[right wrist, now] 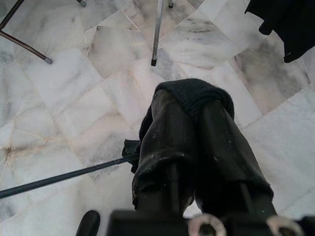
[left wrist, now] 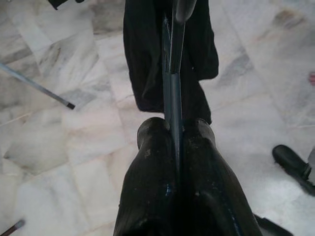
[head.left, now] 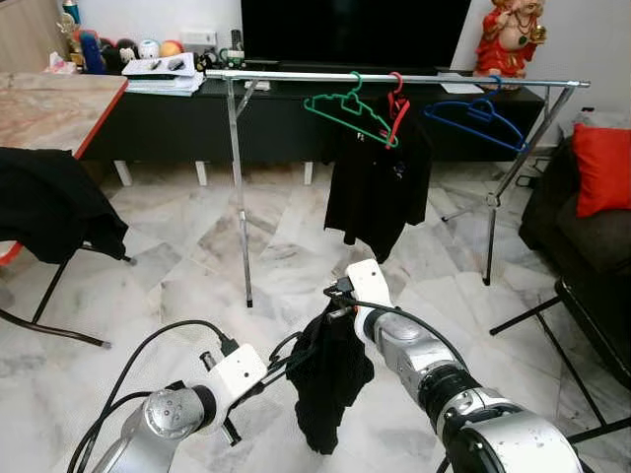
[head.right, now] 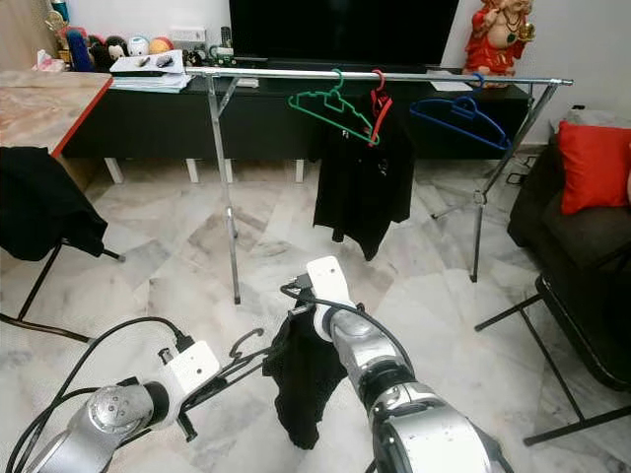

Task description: Hang hanger

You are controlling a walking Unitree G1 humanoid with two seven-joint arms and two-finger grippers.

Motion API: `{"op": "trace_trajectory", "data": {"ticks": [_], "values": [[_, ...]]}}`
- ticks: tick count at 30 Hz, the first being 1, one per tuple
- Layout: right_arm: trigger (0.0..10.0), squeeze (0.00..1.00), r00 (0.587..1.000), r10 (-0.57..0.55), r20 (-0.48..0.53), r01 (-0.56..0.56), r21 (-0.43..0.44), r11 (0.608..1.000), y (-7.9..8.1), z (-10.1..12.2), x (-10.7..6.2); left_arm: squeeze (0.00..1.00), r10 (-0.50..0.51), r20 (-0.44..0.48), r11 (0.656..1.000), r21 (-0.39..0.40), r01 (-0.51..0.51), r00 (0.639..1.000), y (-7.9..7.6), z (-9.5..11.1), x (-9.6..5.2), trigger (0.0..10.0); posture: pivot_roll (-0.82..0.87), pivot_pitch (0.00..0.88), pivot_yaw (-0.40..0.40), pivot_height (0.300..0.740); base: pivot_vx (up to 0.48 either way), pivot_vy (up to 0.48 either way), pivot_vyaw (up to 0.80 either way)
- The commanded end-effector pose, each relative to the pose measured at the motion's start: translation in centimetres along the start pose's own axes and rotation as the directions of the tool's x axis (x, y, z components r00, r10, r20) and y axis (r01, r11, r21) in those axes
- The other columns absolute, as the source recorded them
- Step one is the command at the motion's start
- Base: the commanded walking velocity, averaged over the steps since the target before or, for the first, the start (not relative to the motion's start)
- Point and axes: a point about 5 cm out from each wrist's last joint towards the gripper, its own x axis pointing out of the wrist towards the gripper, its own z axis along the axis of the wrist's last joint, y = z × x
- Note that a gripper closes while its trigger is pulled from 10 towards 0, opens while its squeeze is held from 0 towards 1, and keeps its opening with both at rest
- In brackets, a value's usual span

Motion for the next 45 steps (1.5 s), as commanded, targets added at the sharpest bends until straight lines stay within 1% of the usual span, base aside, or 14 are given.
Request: {"op": "trace_trajectory", "data": {"ticks": [1,6,13,18,21,24,27,28,33,34,35,38,44,45], "values": [[10.0,0.00,0.999,-0.001,0.042,0.002,-0.018,1.000,-0.1,1.6,0.0,0.00,-0.014,0.030,1.000,-0.012,0.014,0.999,0.1,0.4,0.0,10.0,0.15,0.076,-0.115,0.740,0.000,0.000,0.00],[10.0,0.00,0.999,0.000,0.043,0.001,-0.022,1.000,-0.1,1.6,0.0,0.00,-0.053,0.082,0.997,-0.043,0.057,0.995,-0.3,0.9,-0.2,10.0,0.15,0.074,-0.115,0.740,0.000,0.000,0.00],[10.0,0.00,0.999,0.001,0.044,0.000,-0.026,1.000,0.0,1.7,0.0,0.00,-0.134,0.080,0.990,-0.037,0.138,0.988,-0.7,0.7,-0.7,10.0,0.15,0.066,-0.115,0.740,0.000,0.000,0.00],[10.0,0.00,0.999,0.005,0.045,-0.004,-0.029,1.000,0.1,1.7,0.1,0.00,-0.098,0.094,0.995,-0.027,0.101,0.991,-0.2,0.9,-0.6,10.0,0.15,0.064,-0.115,0.740,0.000,0.000,0.00],[10.0,0.00,0.999,0.011,0.045,-0.009,-0.032,0.999,0.2,1.7,0.1,0.00,-0.003,0.116,0.999,-0.034,0.007,0.993,0.8,1.4,0.0,10.0,0.15,0.057,-0.117,0.740,0.000,0.000,0.00],[10.0,0.00,0.999,0.015,0.045,-0.013,-0.035,0.999,0.2,1.8,0.1,0.00,0.003,0.150,0.998,-0.055,0.006,0.989,0.8,1.9,0.1,10.0,0.14,0.055,-0.117,0.740,0.000,0.000,0.00],[10.0,0.00,0.999,0.018,0.046,-0.016,-0.038,0.999,0.2,1.8,0.1,0.00,-0.061,0.188,0.995,-0.066,0.074,0.980,0.2,2.4,0.0,10.0,0.14,0.056,-0.118,0.740,0.000,0.000,0.00],[10.0,0.00,0.999,0.020,0.046,-0.018,-0.040,0.999,0.2,1.8,0.1,0.00,-0.126,0.203,0.988,-0.060,0.141,0.971,-0.5,2.6,-0.3,10.0,0.14,0.057,-0.119,0.740,0.000,0.000,0.00],[10.0,0.00,0.999,0.023,0.044,-0.021,-0.045,0.999,0.2,1.8,0.1,0.00,-0.251,0.178,0.966,-0.021,0.258,0.952,-1.7,2.3,-0.7,10.0,0.15,0.061,-0.120,0.740,0.000,0.000,0.00],[10.0,0.00,0.999,0.026,0.043,-0.024,-0.050,0.998,0.3,1.8,0.1,0.00,-0.213,0.171,0.976,-0.007,0.217,0.962,-1.3,2.3,-0.5,10.0,0.15,0.061,-0.119,0.740,0.000,0.000,0.00],[10.0,0.00,0.999,0.034,0.041,-0.031,-0.059,0.998,0.4,1.8,0.1,0.00,-0.089,0.166,0.996,0.017,0.087,0.982,0.2,2.3,0.1,10.0,0.15,0.061,-0.119,0.740,0.000,0.000,0.00],[10.0,0.00,0.998,0.042,0.041,-0.040,-0.066,0.997,0.6,1.8,0.1,0.00,0.032,0.174,0.999,0.024,-0.037,0.984,1.7,2.5,0.6,10.0,0.15,0.061,-0.119,0.740,0.000,0.000,0.00],[10.0,0.00,0.998,0.053,0.040,-0.049,-0.082,0.995,0.7,1.8,0.1,0.00,0.020,0.268,1.000,0.013,-0.024,0.963,1.6,4.3,0.7,10.0,0.14,0.062,-0.118,0.740,0.000,0.000,0.00],[10.0,0.00,0.998,0.056,0.041,-0.052,-0.094,0.994,0.7,1.8,0.1,0.00,-0.096,0.282,0.995,0.010,0.098,0.954,0.4,4.4,0.5,10.0,0.14,0.064,-0.116,0.740,0.000,0.000,0.00]]}}
